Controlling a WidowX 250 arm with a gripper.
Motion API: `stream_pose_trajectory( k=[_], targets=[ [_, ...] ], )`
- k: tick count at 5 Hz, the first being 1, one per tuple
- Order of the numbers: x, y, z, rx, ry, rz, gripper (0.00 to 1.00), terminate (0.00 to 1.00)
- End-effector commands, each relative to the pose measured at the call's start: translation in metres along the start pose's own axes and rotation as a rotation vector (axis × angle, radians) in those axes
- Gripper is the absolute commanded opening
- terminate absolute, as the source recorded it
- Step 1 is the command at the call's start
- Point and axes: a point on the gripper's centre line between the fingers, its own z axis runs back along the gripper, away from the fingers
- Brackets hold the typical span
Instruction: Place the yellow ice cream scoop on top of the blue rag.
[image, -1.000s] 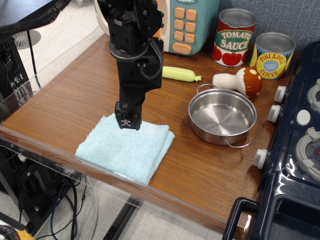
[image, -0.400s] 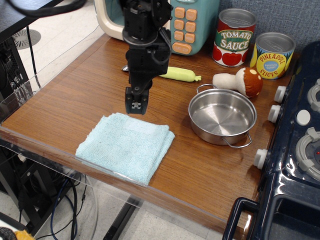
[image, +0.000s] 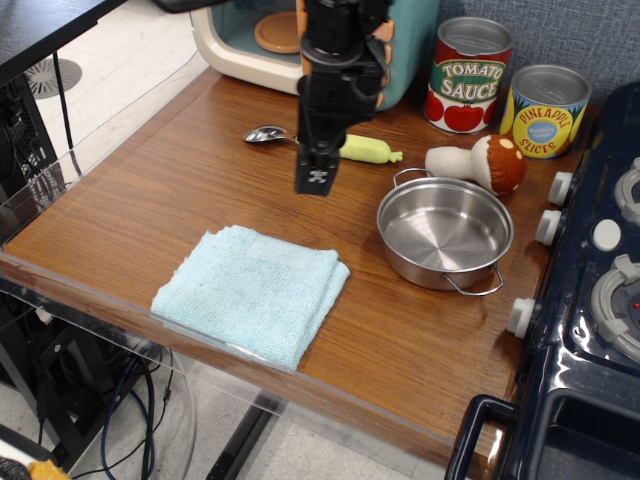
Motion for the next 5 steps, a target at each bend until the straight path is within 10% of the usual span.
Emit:
stream_pose_trajectory(
  k=[1,4,5],
  targets=[
    [0.029,0.052,0.0,0.04,-0.036,0.034,1.0,0.0],
    [0.046,0.08,-0.031,0.026,-0.002,0.012,1.0,0.0],
    [0.043,0.077,-0.033,0.051,0.01,0.018,0.0,0.0]
  ],
)
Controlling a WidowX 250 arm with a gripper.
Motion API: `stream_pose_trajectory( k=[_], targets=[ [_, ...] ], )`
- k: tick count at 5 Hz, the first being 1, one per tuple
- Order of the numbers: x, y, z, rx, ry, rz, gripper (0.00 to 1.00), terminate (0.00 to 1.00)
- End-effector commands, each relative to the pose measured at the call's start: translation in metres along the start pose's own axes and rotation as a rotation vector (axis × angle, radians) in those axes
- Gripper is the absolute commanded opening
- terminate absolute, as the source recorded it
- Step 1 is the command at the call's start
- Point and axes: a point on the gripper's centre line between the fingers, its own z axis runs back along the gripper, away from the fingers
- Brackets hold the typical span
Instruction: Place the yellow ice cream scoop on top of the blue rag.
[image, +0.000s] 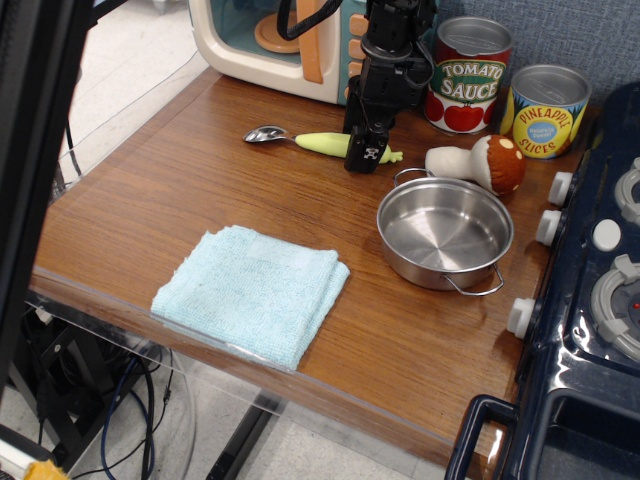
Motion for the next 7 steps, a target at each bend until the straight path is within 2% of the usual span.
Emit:
stream_pose_trajectory(
  k=[1,3,4,6,7],
  targets=[
    [-0.004,0.002,0.022,0.095,-0.003,0.006,0.0,0.0],
    [-0.01,0.001,0.036,0.09,-0.035,0.021,0.0,0.0],
    [-0.022,0.008,0.049,0.113,-0.042,0.047,0.0,0.0],
    [-0.065,0.0,0.075,0.143,-0.073,0.04,0.0,0.0],
    [-0.095,-0.018,0.078,0.151,-0.059,0.012,0.0,0.0]
  ],
)
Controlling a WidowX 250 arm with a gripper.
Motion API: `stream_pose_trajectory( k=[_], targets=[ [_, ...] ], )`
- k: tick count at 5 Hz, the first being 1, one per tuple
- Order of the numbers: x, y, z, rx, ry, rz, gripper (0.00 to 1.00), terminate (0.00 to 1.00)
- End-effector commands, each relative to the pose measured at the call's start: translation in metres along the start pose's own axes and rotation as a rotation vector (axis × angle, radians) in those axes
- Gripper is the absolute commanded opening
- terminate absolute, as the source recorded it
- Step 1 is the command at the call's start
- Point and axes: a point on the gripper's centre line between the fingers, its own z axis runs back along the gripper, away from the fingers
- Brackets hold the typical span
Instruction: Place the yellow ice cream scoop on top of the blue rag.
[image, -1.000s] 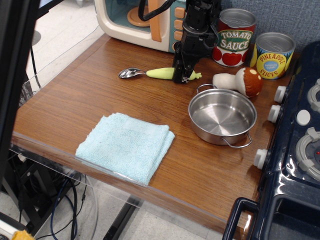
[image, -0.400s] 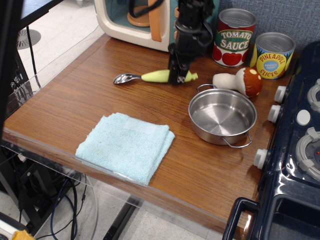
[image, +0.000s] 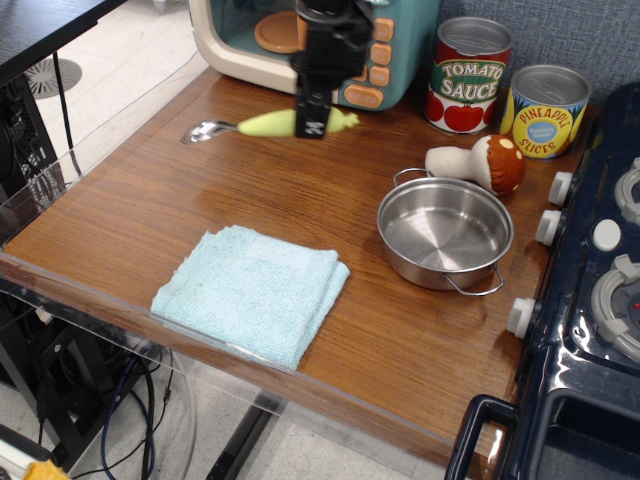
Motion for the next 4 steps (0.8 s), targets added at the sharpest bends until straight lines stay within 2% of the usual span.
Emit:
stream_pose_trajectory(
  k=[1,2,4],
  targets=[
    [-0.056,-0.028,0.035,0.112,0.012,-0.082,0.0,0.0],
    [-0.069,-0.064,0.036,0.091,-0.004,-0.138,0.0,0.0],
    [-0.085,-0.121,0.016,0.084,0.055,-0.291,0.0,0.0]
  ],
)
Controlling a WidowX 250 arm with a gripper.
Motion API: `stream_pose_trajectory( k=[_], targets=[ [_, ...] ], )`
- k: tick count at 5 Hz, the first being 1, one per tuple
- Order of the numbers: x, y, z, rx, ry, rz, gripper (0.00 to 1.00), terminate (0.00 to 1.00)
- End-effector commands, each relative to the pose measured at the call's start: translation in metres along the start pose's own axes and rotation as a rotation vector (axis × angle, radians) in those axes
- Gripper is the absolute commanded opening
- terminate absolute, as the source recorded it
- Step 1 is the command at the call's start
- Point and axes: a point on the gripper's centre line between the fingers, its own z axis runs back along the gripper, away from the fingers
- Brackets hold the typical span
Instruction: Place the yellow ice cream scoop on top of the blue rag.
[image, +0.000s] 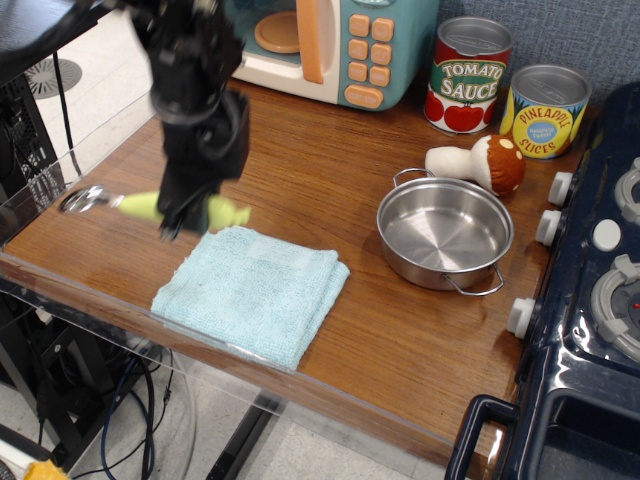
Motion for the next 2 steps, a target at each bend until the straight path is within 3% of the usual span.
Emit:
stream_pose_trajectory(
  k=[1,2],
  targets=[
    [0.003,-0.021,-0.012,0.035,0.048,-0.131,0.0,0.0],
    [0.011,-0.024,-0.023,0.027,0.051,-0.161,0.0,0.0]
  ],
)
